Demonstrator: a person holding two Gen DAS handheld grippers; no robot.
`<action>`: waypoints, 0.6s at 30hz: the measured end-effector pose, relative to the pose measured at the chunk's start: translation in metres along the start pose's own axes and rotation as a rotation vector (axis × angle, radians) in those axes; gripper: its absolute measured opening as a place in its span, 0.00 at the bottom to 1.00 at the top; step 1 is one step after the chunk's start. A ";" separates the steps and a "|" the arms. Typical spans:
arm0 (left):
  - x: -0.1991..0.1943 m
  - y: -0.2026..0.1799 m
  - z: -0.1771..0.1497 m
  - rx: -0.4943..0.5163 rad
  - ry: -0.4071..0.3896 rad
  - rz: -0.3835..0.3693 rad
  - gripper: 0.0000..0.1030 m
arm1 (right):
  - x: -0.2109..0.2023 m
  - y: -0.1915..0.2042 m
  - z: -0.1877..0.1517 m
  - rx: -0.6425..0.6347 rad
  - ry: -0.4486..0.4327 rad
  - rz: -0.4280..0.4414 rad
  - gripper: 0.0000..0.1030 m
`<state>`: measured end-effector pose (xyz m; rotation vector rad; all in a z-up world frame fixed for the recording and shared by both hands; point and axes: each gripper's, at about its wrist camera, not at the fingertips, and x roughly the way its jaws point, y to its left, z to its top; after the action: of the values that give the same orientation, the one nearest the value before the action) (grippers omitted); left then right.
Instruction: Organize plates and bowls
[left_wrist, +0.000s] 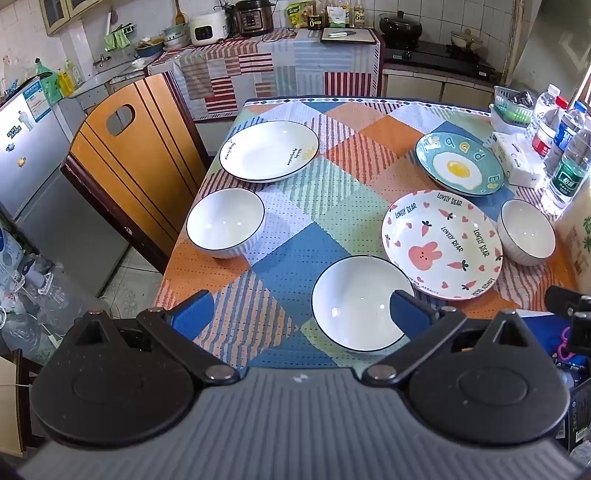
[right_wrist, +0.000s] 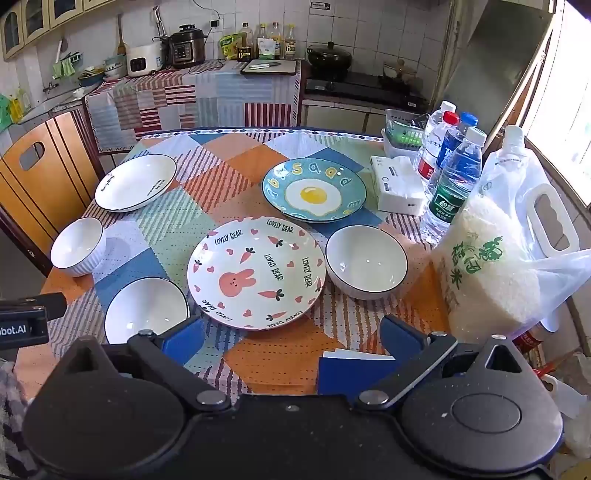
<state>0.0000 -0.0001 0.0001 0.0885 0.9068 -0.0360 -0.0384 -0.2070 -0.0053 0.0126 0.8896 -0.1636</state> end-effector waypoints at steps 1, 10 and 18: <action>0.000 0.000 0.000 0.001 0.001 0.000 1.00 | 0.000 0.000 0.000 -0.003 0.004 -0.001 0.99; -0.003 0.001 0.002 0.005 0.006 0.001 1.00 | 0.000 0.001 -0.001 -0.003 0.007 -0.003 0.99; 0.000 0.001 -0.003 0.013 0.009 0.008 1.00 | 0.002 0.001 -0.002 -0.003 0.015 -0.003 0.99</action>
<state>-0.0027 0.0009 -0.0015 0.1041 0.9153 -0.0338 -0.0382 -0.2059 -0.0083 0.0094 0.9049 -0.1645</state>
